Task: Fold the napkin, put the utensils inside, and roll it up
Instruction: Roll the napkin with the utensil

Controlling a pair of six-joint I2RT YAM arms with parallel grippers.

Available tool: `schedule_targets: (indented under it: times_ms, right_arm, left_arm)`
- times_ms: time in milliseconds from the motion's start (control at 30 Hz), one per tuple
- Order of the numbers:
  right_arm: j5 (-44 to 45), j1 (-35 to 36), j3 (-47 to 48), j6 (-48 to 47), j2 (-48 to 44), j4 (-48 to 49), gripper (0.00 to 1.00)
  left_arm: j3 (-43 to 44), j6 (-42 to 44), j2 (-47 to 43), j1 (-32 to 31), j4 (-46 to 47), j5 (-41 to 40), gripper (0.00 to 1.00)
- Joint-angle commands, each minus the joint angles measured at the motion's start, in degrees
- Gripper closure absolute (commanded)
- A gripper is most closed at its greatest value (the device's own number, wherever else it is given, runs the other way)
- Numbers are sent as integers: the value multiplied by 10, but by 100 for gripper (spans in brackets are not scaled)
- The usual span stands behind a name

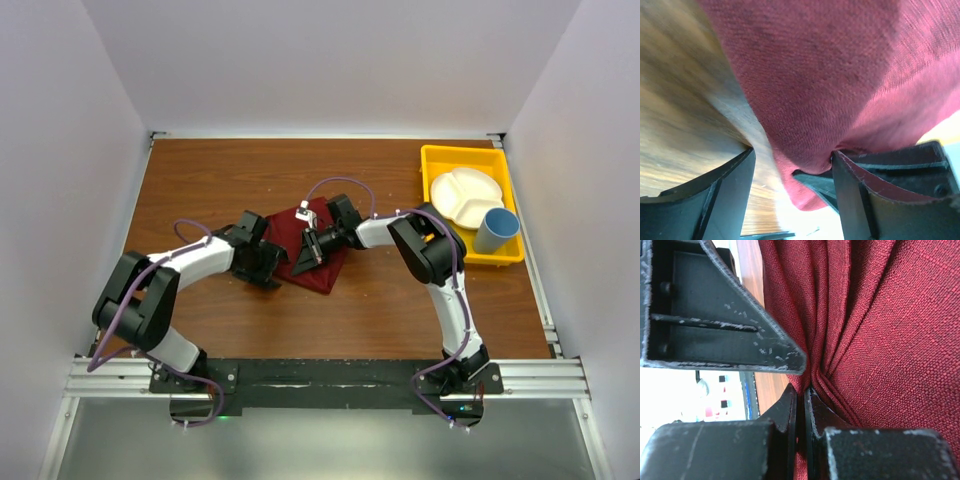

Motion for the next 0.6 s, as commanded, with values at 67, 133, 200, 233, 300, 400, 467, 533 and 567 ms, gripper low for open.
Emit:
schedule_targets:
  times_ms: [67, 133, 200, 233, 300, 400, 467, 533, 567]
  right_arm:
    - [131, 13, -17, -62, 21, -118, 100]
    - [143, 13, -9, -74, 17, -141, 100]
    - [156, 17, -2, -98, 11, -172, 100]
    - [164, 18, 6, -106, 9, -181, 100]
    - [171, 23, 14, -128, 3, -207, 100]
    - [186, 28, 21, -145, -10, -224, 100]
    - [192, 33, 26, -154, -18, -231, 100]
    - [213, 35, 36, -163, -37, -254, 93]
    - [222, 40, 37, -171, -48, -266, 89]
  left_arm:
    - [-2, -54, 67, -6, -79, -92, 38]
    - [-3, -46, 88, -6, -79, -96, 47]
    - [-10, -30, 95, -6, -62, -102, 68]
    - [-19, -24, 96, -6, -49, -103, 73]
    - [-26, -10, 96, -6, -35, -106, 87]
    - [-27, 4, 89, -6, -47, -101, 100]
    - [-22, 8, 81, -7, -73, -98, 100]
    - [4, 9, 82, -9, -122, -89, 100]
    - [20, 11, 86, -13, -144, -88, 100]
